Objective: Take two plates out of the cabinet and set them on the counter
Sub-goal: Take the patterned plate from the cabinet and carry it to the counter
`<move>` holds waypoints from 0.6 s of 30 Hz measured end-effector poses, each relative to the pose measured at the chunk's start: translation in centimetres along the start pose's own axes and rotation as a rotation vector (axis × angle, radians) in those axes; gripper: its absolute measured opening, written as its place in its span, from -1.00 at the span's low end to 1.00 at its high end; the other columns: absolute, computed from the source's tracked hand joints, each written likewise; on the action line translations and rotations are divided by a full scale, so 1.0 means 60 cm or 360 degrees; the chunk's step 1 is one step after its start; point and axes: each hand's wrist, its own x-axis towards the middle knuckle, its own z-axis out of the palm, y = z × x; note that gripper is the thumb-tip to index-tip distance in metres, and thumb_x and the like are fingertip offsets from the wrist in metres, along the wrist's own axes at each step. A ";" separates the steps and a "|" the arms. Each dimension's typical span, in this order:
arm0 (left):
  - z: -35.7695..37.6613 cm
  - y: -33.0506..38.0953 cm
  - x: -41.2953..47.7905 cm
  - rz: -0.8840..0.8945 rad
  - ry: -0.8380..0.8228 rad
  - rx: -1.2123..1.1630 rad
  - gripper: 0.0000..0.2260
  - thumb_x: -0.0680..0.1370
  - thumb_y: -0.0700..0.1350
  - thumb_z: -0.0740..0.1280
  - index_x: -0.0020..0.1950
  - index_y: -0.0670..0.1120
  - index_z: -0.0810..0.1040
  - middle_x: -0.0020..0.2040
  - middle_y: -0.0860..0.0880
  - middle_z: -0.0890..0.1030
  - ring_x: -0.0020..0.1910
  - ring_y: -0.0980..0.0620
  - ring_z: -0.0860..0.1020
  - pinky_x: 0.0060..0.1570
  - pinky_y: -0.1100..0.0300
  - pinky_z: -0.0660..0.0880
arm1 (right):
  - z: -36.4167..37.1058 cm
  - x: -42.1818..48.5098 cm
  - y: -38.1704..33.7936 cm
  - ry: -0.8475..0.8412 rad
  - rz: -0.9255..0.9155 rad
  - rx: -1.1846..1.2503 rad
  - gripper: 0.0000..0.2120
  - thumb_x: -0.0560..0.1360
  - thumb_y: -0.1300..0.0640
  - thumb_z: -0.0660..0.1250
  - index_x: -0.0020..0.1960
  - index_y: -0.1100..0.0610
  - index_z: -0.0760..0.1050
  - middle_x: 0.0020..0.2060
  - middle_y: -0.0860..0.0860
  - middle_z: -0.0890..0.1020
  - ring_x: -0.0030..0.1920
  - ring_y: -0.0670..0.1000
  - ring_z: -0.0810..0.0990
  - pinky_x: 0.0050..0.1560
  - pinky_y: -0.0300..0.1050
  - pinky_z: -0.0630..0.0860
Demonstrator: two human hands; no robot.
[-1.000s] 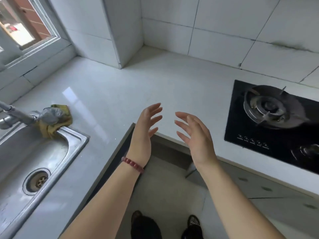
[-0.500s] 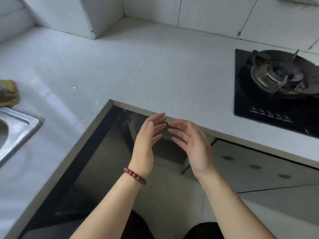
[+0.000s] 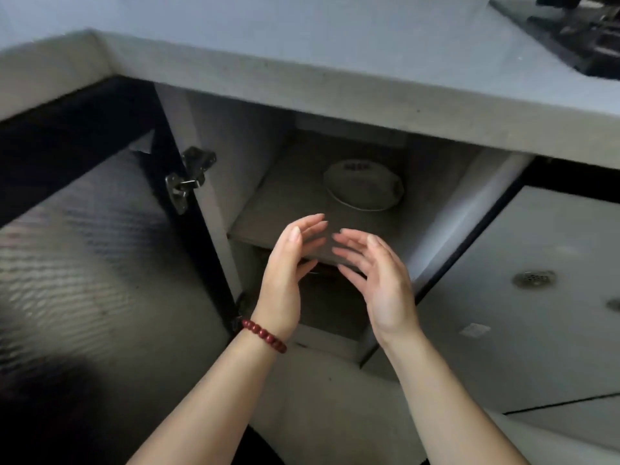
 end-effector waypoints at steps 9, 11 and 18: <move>0.001 -0.139 0.096 0.0121 -0.0175 -0.0082 -0.54 0.49 0.19 -0.02 0.24 0.05 0.47 0.24 0.04 0.54 0.22 0.13 0.51 0.10 0.18 0.42 | -0.041 0.092 0.120 0.0189 -0.0199 0.0104 -0.68 0.59 0.02 0.05 0.05 0.01 0.57 0.14 0.00 0.64 0.14 -0.05 0.60 0.14 -0.06 0.47; 0.004 -0.147 0.114 0.0119 -0.0212 -0.0117 -0.55 0.51 0.22 0.01 0.24 0.06 0.47 0.26 0.03 0.53 0.23 0.10 0.49 0.13 0.15 0.41 | -0.043 0.111 0.128 0.0243 -0.0203 0.0140 -0.67 0.60 0.00 0.04 0.09 0.03 0.57 0.14 -0.01 0.64 0.14 -0.06 0.61 0.13 -0.08 0.48; 0.004 -0.169 0.172 0.0055 -0.0329 -0.0159 -0.53 0.40 0.28 -0.01 0.17 0.17 0.47 0.22 0.12 0.51 0.24 0.10 0.45 0.06 0.20 0.40 | -0.045 0.150 0.152 0.0406 -0.0214 0.0162 -0.65 0.60 -0.01 0.02 0.19 0.05 0.51 0.18 -0.03 0.61 0.16 -0.08 0.58 0.19 -0.07 0.47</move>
